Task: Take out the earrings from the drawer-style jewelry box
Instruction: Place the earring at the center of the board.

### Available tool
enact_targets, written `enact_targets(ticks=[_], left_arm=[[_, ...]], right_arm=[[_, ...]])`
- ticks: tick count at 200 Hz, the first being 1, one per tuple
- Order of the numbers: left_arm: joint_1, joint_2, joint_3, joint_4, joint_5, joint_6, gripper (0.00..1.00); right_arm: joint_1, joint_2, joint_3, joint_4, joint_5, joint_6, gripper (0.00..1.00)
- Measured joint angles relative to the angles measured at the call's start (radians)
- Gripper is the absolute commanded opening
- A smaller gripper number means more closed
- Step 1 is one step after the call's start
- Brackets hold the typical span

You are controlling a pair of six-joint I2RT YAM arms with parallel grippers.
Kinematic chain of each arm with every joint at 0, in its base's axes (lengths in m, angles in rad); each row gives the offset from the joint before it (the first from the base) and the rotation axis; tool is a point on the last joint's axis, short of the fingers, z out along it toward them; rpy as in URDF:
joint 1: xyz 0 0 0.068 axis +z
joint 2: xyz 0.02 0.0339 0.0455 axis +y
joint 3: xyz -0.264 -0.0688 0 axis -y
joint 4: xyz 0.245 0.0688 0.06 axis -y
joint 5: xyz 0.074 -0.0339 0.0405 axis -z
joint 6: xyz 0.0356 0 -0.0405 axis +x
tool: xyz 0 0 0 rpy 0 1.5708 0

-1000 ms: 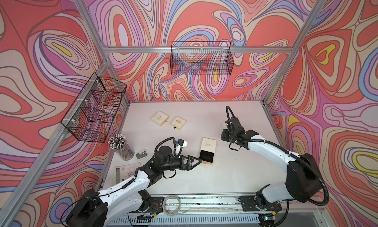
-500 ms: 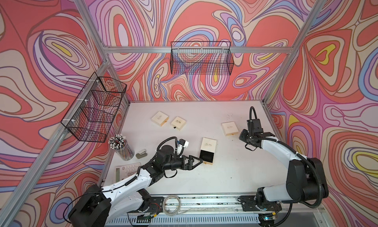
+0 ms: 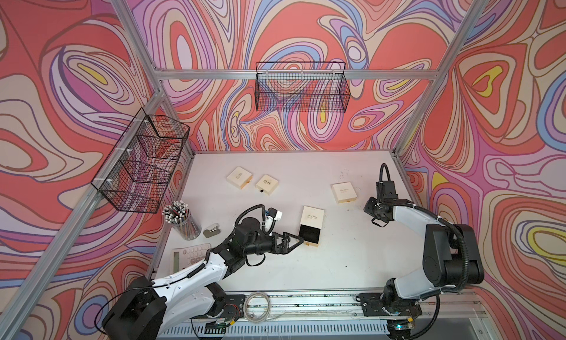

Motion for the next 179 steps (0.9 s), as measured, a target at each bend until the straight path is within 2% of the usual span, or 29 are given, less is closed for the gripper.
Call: enact_targets(ticks=[128, 179], left_arm=[[0.000, 0.010, 0.000, 0.006, -0.015, 0.000, 1.00], [0.000, 0.011, 0.000, 0.007, -0.019, 0.000, 1.00]], right_arm=[[-0.011, 0.126, 0.037, 0.055, -0.001, -0.030, 0.07], [-0.011, 0.128, 0.037, 0.051, -0.005, -0.034, 0.13]])
